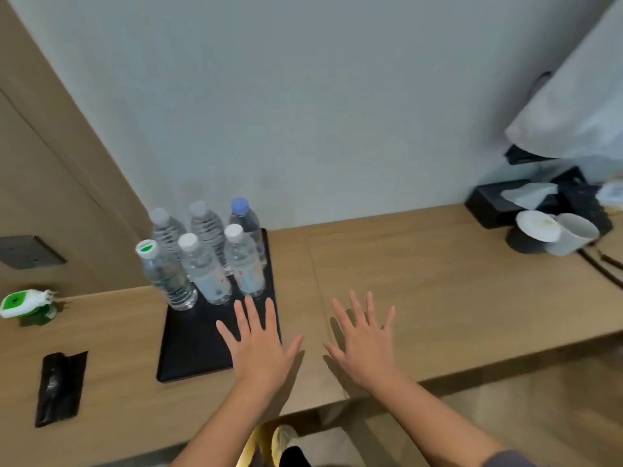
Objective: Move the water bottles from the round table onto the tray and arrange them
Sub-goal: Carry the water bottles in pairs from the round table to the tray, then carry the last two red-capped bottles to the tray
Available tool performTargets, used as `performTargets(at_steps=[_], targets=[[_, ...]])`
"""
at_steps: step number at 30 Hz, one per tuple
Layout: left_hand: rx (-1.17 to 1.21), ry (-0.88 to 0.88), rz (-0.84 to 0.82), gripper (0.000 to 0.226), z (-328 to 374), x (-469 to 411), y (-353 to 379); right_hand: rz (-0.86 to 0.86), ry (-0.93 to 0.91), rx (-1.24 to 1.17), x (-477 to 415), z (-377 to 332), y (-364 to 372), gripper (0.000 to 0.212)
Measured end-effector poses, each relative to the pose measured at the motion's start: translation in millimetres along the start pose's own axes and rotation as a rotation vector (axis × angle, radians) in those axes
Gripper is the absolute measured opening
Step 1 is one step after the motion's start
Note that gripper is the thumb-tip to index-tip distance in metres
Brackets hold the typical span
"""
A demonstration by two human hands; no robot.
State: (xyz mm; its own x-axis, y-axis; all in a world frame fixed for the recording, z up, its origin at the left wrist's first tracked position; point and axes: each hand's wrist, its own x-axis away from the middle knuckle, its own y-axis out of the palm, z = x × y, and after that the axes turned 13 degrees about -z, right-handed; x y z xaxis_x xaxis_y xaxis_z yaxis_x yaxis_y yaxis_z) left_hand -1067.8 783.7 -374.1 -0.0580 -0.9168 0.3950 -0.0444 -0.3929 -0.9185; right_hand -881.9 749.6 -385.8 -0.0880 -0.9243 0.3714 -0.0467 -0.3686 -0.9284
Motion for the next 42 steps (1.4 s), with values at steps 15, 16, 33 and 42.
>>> performTargets(at_steps=[15, 16, 33, 42], targets=[[-0.144, 0.612, 0.057, 0.086, 248.0, 165.9, 40.0, 0.062, 0.639, -0.284, 243.0, 212.8, 62.5, 0.076], [-0.148, 0.676, 0.055, 0.086, 264.2, 174.7, 41.3, 0.074, 0.688, -0.305, 259.4, 225.1, 65.6, 0.076], [-0.327, 1.419, -0.029, 0.081, 483.2, 284.4, 70.2, 0.086, 1.382, -0.525, 418.6, 335.9, 118.4, 0.077], [-0.459, 1.531, -0.028, 0.084, 552.8, 275.4, 78.2, 0.132, 1.497, -0.652, 424.2, 379.8, 118.9, 0.076]])
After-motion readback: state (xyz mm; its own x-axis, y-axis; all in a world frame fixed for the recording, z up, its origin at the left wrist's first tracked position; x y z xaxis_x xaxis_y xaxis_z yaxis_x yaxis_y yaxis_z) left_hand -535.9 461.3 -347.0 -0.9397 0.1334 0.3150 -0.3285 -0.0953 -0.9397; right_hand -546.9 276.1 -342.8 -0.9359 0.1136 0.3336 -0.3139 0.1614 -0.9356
